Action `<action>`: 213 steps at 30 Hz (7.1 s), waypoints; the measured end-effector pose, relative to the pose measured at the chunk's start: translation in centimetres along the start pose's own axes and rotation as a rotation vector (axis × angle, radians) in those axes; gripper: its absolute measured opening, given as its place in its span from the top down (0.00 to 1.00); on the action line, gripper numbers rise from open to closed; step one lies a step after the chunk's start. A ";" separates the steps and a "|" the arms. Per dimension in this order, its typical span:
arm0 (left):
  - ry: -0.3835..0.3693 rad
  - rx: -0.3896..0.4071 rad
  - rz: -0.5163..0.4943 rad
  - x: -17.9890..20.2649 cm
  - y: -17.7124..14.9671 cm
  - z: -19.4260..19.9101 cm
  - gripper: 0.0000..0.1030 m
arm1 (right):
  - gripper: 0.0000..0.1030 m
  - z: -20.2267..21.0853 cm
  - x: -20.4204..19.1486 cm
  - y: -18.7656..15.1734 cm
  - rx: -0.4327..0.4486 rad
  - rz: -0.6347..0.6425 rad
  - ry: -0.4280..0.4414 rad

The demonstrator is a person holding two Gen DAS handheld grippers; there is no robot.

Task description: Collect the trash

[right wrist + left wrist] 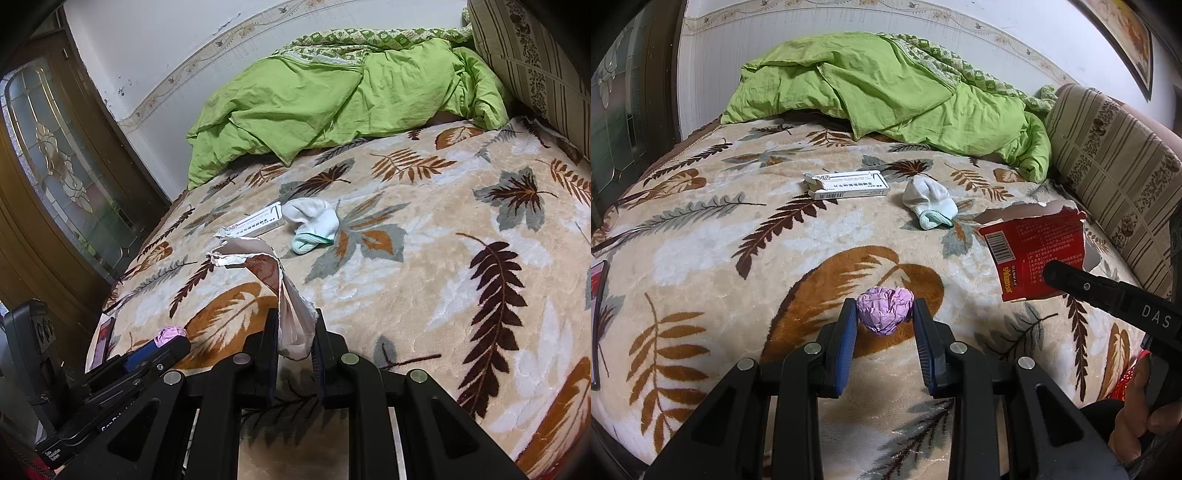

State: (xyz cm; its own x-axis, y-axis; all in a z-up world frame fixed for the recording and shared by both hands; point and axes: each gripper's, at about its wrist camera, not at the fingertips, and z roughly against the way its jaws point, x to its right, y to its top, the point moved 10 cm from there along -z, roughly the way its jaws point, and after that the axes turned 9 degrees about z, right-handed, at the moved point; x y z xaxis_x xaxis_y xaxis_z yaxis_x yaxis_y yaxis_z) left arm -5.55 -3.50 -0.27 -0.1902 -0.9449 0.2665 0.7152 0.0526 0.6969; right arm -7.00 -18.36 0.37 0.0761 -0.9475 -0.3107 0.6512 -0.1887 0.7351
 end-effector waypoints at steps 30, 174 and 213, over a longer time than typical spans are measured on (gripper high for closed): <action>-0.002 -0.003 0.004 0.0 0.0 -0.1 0.72 | 0.84 0.0 -0.2 0.0 -0.003 -0.001 0.003; -0.167 -0.029 -0.286 16.7 -2.2 6.0 0.38 | 0.48 20.9 10.1 -3.4 0.054 -0.247 -0.214; -0.311 0.044 -0.450 21.1 -6.0 11.8 0.03 | 0.07 28.9 9.8 -9.8 0.150 -0.369 -0.688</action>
State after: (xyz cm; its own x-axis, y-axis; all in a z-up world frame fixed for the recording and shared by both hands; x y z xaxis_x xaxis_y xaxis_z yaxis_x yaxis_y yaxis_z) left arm -21.82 -19.99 9.02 -0.6651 -0.7378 0.1152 0.4901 -0.3149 0.8128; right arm -34.46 -33.27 7.47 -0.6406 -0.7542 -0.1440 0.4309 -0.5083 0.7456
